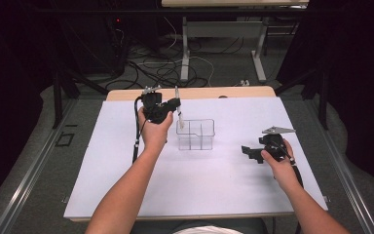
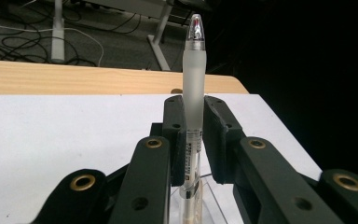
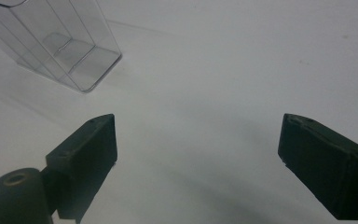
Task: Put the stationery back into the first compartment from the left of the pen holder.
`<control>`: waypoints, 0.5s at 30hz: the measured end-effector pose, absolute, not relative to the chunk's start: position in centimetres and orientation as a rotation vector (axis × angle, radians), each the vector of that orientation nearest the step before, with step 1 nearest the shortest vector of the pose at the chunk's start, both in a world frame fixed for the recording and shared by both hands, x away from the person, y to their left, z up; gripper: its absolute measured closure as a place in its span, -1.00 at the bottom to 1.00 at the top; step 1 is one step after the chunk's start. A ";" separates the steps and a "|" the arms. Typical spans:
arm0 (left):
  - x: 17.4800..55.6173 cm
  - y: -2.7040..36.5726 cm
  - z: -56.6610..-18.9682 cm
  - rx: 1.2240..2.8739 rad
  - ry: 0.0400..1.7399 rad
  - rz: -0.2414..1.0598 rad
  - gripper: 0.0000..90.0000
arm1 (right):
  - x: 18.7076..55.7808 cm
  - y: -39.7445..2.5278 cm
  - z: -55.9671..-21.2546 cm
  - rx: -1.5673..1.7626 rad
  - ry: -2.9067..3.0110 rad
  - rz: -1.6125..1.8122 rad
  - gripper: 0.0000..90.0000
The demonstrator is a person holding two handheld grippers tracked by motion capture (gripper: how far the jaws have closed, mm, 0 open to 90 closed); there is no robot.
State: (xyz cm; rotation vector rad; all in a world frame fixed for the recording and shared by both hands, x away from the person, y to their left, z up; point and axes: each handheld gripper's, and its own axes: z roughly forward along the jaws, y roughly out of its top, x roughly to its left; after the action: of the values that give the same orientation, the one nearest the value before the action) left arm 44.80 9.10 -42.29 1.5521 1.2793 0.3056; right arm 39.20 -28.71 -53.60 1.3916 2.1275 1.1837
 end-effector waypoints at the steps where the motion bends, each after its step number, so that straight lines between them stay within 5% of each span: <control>1: 44.9 9.1 -42.4 1.557 1.281 0.297 0.78 | 39.2 -28.7 -53.6 1.391 2.128 1.184 -0.74; 15: 45.4 8.8 -44.2 1.575 1.316 0.295 0.78 | 39.2 -28.7 -53.7 1.392 2.136 1.183 -0.72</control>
State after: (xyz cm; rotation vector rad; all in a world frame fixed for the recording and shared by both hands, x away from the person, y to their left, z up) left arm 45.41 8.77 -44.19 1.5747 1.3162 0.2949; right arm 39.21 -28.69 -53.71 1.3917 2.1362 1.1835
